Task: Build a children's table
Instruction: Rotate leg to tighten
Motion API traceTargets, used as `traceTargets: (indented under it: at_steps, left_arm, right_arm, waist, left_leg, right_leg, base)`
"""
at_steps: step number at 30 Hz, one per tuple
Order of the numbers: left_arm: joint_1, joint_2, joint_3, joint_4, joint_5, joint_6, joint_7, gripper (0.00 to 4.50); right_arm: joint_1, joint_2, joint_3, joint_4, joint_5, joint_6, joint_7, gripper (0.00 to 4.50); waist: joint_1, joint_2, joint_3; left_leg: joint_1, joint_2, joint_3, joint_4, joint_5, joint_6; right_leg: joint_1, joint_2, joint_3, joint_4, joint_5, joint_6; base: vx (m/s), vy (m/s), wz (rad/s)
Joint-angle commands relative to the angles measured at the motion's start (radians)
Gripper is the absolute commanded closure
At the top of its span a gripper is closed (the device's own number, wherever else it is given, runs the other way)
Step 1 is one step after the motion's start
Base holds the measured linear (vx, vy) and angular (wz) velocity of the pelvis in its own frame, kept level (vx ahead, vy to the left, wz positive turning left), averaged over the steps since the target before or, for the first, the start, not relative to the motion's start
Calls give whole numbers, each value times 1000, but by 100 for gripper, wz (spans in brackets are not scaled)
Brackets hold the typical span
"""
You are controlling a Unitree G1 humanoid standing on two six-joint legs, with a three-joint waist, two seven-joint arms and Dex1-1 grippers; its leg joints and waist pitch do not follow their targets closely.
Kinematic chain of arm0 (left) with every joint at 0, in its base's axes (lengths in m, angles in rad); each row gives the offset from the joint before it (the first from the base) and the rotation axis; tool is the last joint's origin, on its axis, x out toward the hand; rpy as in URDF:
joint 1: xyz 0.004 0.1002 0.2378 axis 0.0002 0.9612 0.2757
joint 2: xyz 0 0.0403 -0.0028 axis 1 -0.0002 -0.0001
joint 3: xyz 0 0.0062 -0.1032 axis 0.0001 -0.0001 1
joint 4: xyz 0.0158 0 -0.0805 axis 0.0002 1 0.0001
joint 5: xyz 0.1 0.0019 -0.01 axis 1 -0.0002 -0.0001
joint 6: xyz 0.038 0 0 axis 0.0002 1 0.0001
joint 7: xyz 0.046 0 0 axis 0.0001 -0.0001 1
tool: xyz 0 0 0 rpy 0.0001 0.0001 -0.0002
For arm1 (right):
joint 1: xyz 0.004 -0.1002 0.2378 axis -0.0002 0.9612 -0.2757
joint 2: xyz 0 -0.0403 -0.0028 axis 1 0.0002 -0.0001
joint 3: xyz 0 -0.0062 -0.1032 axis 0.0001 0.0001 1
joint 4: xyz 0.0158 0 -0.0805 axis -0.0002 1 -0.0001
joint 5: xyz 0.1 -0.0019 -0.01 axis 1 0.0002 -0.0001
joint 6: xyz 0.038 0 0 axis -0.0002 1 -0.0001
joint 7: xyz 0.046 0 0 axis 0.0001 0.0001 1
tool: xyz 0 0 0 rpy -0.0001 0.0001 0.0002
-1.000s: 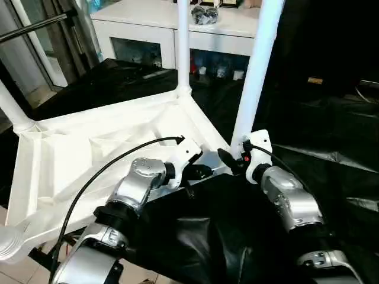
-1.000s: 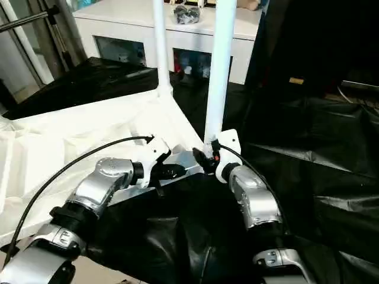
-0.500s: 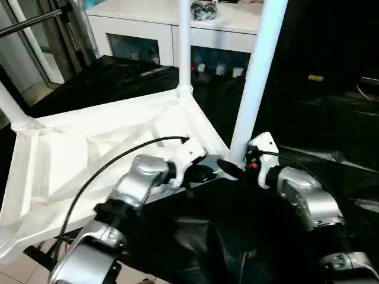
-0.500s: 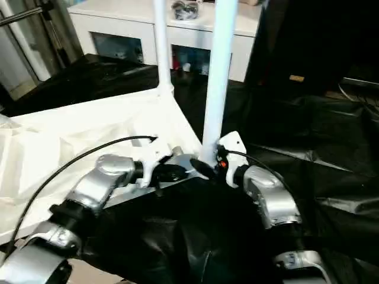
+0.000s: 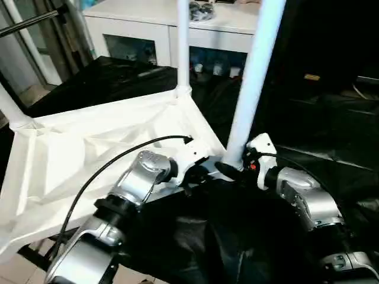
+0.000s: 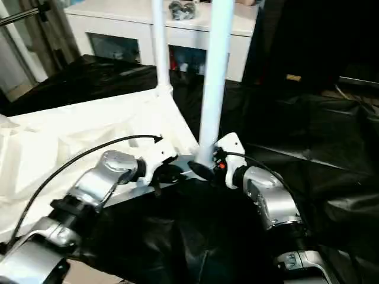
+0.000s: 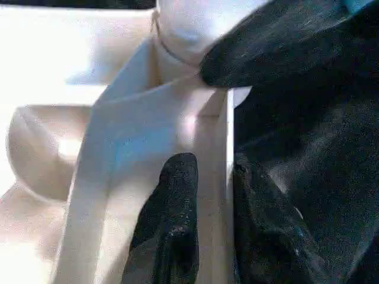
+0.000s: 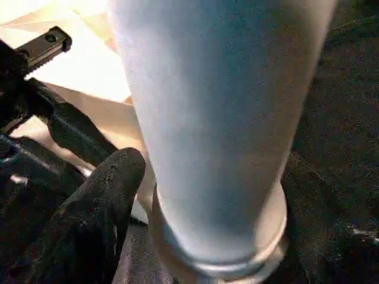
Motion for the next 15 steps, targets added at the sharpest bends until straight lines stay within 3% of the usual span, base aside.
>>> traceTargets:
  at_steps: [1, 8, 9, 11, 13, 15]
  left_arm:
    - [17, 26, 19, -4, 13, 26, 26, 384]
    - [68, 12, 51, -45, -60, -65, 11, 434]
    - [82, 9, 57, -54, -79, -91, -4, 445]
    - [92, 5, 64, -55, -97, -117, -21, 445]
    - [111, 3, 63, -51, -127, -218, -73, 450]
    - [122, 10, 55, -51, -134, -230, -100, 450]
  right_arm:
    - [23, -6, 14, 1, -5, 17, 10, 76]
    - [16, -11, 25, 11, -7, 3, 21, 76]
    - [14, -10, 22, 11, -1, 3, 28, 49]
    - [12, -9, 18, 11, 10, 9, 39, 49]
    - [9, -9, 11, 7, 24, 17, 54, 30]
    - [8, -15, 13, 1, 28, 18, 64, 10]
  waist:
    - [7, -14, -50]
    - [3, -14, -50]
    - [3, -14, -51]
    - [2, -16, -53]
    - [1, -16, -55]
    - [4, -14, -57]
  left_leg:
    - [-1, 43, -15, -59, -121, 69]
    - [-3, 42, -15, -58, -117, 74]
    - [-3, 43, -15, -58, -114, 75]
    - [-4, 42, -15, -56, -110, 79]
    - [-6, 41, -15, -54, -88, 91]
    - [-1, 42, -13, -52, -76, 98]
  right_leg:
    - [52, -90, 51, -75, -95, -240]
    - [51, -89, 51, -75, -94, -237]
    - [52, -89, 51, -74, -83, -237]
    - [52, -88, 51, -73, -70, -239]
    - [54, -87, 51, -67, -28, -244]
    - [51, -86, 52, -64, 4, -250]
  base:
    - [0, 0, 0]
    - [0, 0, 0]
    - [0, 0, 0]
    - [0, 0, 0]
    - [0, 0, 0]
    - [0, 0, 0]
